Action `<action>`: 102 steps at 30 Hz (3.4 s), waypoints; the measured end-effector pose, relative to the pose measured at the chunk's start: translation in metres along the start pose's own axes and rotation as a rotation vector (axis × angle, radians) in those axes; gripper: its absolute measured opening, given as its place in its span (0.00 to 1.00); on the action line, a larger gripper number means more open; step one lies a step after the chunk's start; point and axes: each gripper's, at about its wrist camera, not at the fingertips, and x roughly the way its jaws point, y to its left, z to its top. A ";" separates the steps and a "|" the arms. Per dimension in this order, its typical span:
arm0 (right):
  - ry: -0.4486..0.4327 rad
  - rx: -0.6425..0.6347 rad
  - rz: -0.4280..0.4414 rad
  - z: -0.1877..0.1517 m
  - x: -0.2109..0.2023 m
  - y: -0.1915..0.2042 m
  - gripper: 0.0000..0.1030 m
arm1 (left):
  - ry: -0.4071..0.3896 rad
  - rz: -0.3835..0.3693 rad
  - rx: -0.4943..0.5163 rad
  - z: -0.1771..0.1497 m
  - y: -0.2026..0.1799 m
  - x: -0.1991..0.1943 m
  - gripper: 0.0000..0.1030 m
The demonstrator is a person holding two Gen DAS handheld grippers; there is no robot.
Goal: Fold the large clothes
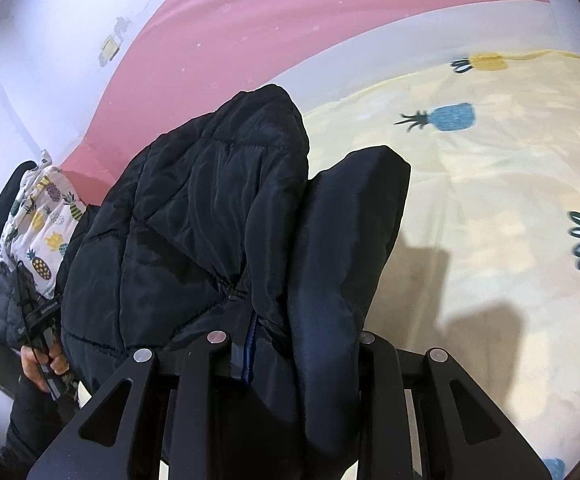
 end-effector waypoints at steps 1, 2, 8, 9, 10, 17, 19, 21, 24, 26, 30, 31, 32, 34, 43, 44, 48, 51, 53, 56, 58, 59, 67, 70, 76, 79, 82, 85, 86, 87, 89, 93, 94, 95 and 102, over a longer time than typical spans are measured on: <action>0.005 0.002 0.002 -0.001 0.006 0.000 0.26 | 0.006 0.003 -0.007 0.000 0.006 0.004 0.32; 0.013 0.008 0.002 -0.003 0.013 -0.002 0.26 | 0.014 0.006 -0.012 0.000 0.004 0.014 0.32; 0.128 0.047 -0.099 -0.032 0.066 -0.029 0.33 | 0.110 0.065 -0.036 -0.033 0.015 0.080 0.36; 0.145 0.061 -0.106 -0.037 0.073 -0.035 0.39 | 0.112 0.058 -0.072 -0.041 0.020 0.088 0.40; 0.150 0.090 -0.095 -0.043 0.076 -0.044 0.45 | 0.111 0.039 -0.121 -0.047 0.029 0.092 0.48; 0.146 0.093 -0.115 -0.039 0.045 -0.052 0.58 | 0.087 0.018 -0.281 -0.048 0.060 0.076 0.74; 0.121 0.073 -0.126 -0.036 0.027 -0.049 0.58 | 0.036 0.042 -0.296 -0.043 0.065 0.058 0.74; 0.067 0.037 -0.192 -0.030 0.006 -0.042 0.58 | -0.004 0.074 -0.303 -0.035 0.077 0.049 0.74; -0.027 -0.020 -0.286 -0.019 -0.016 -0.026 0.58 | -0.058 0.112 -0.284 -0.027 0.068 0.027 0.74; -0.053 -0.044 -0.273 -0.014 -0.020 -0.013 0.58 | -0.066 0.087 -0.244 -0.022 0.053 0.026 0.74; -0.025 -0.170 -0.276 -0.011 0.010 0.026 0.58 | -0.025 0.104 -0.114 -0.014 0.029 0.065 0.74; -0.002 -0.180 -0.272 -0.012 0.021 0.029 0.58 | -0.009 0.117 -0.099 -0.017 0.027 0.076 0.74; 0.021 -0.186 -0.281 -0.012 0.031 0.028 0.58 | 0.001 0.145 -0.084 -0.018 0.026 0.085 0.74; 0.072 -0.199 -0.328 -0.016 0.056 0.024 0.58 | 0.006 0.187 -0.059 -0.021 0.027 0.103 0.75; 0.078 -0.184 -0.363 -0.021 0.067 0.022 0.58 | -0.020 0.185 -0.080 -0.020 0.034 0.098 0.79; 0.072 -0.189 -0.366 -0.021 0.064 0.025 0.58 | -0.029 0.180 -0.082 -0.020 0.031 0.088 0.78; 0.035 -0.231 -0.347 -0.033 0.030 0.048 0.58 | -0.082 0.154 -0.083 -0.030 0.015 0.043 0.78; 0.021 -0.251 -0.331 -0.048 0.007 0.066 0.58 | -0.108 0.135 -0.075 -0.047 -0.005 0.007 0.79; 0.016 -0.264 -0.327 -0.060 -0.007 0.077 0.58 | -0.103 0.132 -0.062 -0.063 -0.021 -0.012 0.79; 0.008 -0.284 -0.330 -0.078 -0.026 0.092 0.58 | -0.087 0.127 -0.049 -0.088 -0.043 -0.031 0.79; -0.002 -0.286 -0.326 -0.088 -0.038 0.100 0.58 | -0.069 0.121 -0.027 -0.104 -0.060 -0.042 0.79; -0.005 -0.284 -0.321 -0.092 -0.044 0.103 0.58 | -0.063 0.118 -0.016 -0.111 -0.068 -0.047 0.79; -0.030 -0.325 -0.317 -0.129 -0.080 0.129 0.58 | -0.079 0.132 0.043 -0.159 -0.119 -0.092 0.79; -0.027 -0.338 -0.313 -0.144 -0.088 0.134 0.58 | -0.063 0.123 0.049 -0.173 -0.133 -0.102 0.79; -0.023 -0.350 -0.317 -0.168 -0.103 0.141 0.58 | -0.017 0.133 0.067 -0.198 -0.148 -0.112 0.79; -0.024 -0.361 -0.326 -0.175 -0.107 0.144 0.58 | -0.011 0.128 0.055 -0.208 -0.152 -0.116 0.79; -0.025 -0.375 -0.335 -0.181 -0.107 0.147 0.58 | -0.008 0.124 0.034 -0.214 -0.154 -0.119 0.79; -0.018 -0.381 -0.341 -0.184 -0.104 0.149 0.58 | -0.004 0.127 0.033 -0.217 -0.154 -0.118 0.79; -0.014 -0.377 -0.341 -0.184 -0.103 0.149 0.58 | 0.000 0.135 0.037 -0.218 -0.155 -0.117 0.79; -0.011 -0.376 -0.341 -0.185 -0.102 0.148 0.58 | 0.001 0.145 0.041 -0.218 -0.155 -0.116 0.79; -0.010 -0.375 -0.344 -0.187 -0.101 0.149 0.58 | -0.001 0.148 0.045 -0.220 -0.155 -0.116 0.79; -0.002 -0.374 -0.346 -0.191 -0.099 0.150 0.58 | 0.008 0.143 0.032 -0.222 -0.155 -0.113 0.79; 0.001 -0.374 -0.347 -0.192 -0.098 0.150 0.58 | 0.012 0.145 0.032 -0.223 -0.155 -0.112 0.79; 0.005 -0.373 -0.348 -0.193 -0.098 0.150 0.58 | 0.017 0.143 0.031 -0.223 -0.155 -0.111 0.79; 0.016 -0.380 -0.353 -0.195 -0.095 0.153 0.58 | 0.037 0.133 0.007 -0.226 -0.153 -0.107 0.79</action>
